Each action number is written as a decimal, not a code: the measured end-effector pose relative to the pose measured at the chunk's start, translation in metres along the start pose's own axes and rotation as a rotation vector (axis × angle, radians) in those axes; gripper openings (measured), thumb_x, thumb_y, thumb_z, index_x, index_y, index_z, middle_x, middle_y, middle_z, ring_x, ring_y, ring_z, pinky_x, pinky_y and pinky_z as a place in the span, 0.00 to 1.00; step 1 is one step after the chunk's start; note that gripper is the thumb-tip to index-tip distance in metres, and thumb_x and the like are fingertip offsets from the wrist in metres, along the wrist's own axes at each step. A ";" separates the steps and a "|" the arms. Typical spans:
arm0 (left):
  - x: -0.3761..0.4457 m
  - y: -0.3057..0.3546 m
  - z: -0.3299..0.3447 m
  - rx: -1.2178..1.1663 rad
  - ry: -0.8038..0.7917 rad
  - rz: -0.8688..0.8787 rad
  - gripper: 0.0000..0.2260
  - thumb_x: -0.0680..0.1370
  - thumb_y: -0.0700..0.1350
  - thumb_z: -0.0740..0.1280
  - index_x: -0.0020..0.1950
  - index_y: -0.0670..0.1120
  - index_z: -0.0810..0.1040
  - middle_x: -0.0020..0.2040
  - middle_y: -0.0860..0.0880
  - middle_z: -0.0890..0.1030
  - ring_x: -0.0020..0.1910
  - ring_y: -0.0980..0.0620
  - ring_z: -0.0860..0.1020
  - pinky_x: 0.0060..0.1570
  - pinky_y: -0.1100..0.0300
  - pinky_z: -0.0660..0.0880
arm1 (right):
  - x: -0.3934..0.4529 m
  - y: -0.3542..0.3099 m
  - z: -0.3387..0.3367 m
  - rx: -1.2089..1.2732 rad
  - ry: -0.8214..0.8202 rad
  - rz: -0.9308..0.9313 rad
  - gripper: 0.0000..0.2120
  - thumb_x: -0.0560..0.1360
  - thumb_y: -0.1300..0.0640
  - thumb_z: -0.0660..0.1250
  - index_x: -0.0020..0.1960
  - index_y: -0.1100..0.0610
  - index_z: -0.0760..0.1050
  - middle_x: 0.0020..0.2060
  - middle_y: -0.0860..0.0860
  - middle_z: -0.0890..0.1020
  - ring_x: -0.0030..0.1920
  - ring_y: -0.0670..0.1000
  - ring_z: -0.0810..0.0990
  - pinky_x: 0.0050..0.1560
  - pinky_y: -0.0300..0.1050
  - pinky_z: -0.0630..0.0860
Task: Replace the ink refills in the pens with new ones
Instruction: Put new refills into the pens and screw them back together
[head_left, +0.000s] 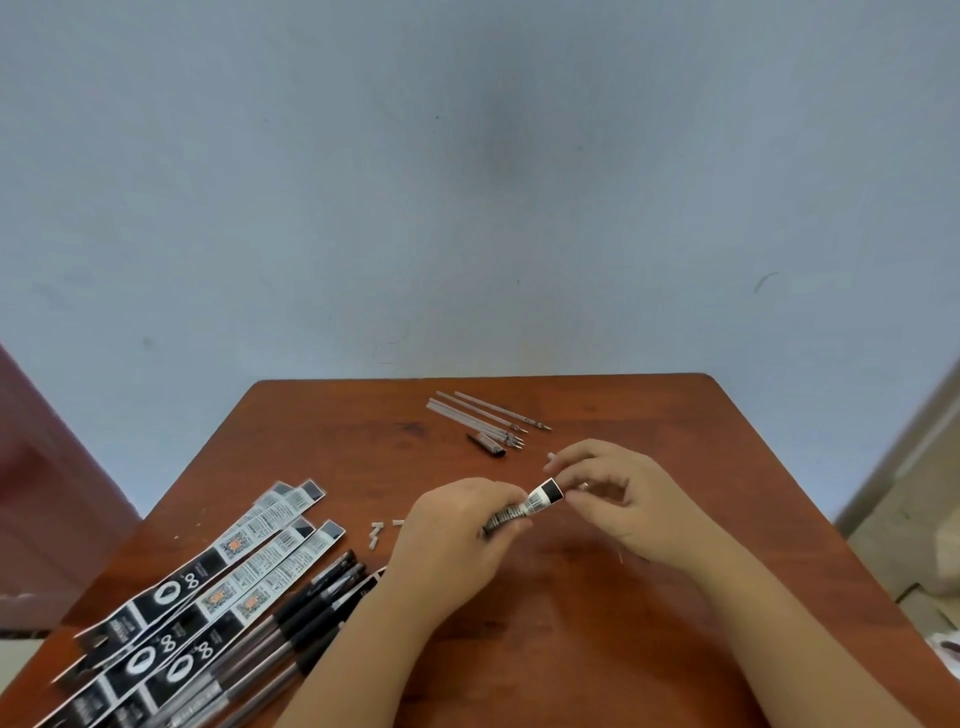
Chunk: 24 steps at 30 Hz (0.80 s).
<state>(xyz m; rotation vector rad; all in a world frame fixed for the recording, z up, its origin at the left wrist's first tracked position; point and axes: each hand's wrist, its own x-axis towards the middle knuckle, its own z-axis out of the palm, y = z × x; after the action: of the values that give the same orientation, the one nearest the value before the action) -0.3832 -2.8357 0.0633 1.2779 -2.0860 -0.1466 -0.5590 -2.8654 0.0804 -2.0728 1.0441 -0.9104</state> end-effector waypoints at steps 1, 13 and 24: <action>0.000 0.000 0.000 0.004 0.008 0.008 0.14 0.68 0.53 0.60 0.42 0.48 0.82 0.34 0.54 0.82 0.34 0.60 0.77 0.36 0.66 0.73 | 0.000 -0.001 0.000 0.023 -0.016 0.011 0.08 0.65 0.54 0.61 0.37 0.41 0.76 0.46 0.40 0.77 0.46 0.44 0.76 0.44 0.34 0.72; 0.002 -0.001 -0.005 0.136 -0.013 0.137 0.12 0.70 0.51 0.60 0.42 0.49 0.83 0.31 0.55 0.81 0.28 0.57 0.77 0.26 0.64 0.72 | 0.000 -0.003 -0.002 0.101 -0.051 0.116 0.17 0.68 0.63 0.70 0.33 0.40 0.78 0.43 0.41 0.77 0.55 0.49 0.76 0.53 0.40 0.72; 0.003 -0.007 -0.018 0.304 0.055 0.019 0.13 0.67 0.52 0.63 0.43 0.46 0.83 0.33 0.53 0.83 0.28 0.56 0.80 0.25 0.68 0.73 | -0.005 -0.007 -0.023 0.272 0.364 0.157 0.12 0.72 0.66 0.65 0.34 0.52 0.76 0.27 0.42 0.79 0.29 0.38 0.74 0.34 0.26 0.70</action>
<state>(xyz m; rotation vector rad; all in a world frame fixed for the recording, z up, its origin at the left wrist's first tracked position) -0.3679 -2.8374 0.0753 1.4194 -2.1291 0.2200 -0.5769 -2.8628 0.0975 -1.6140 1.1739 -1.2995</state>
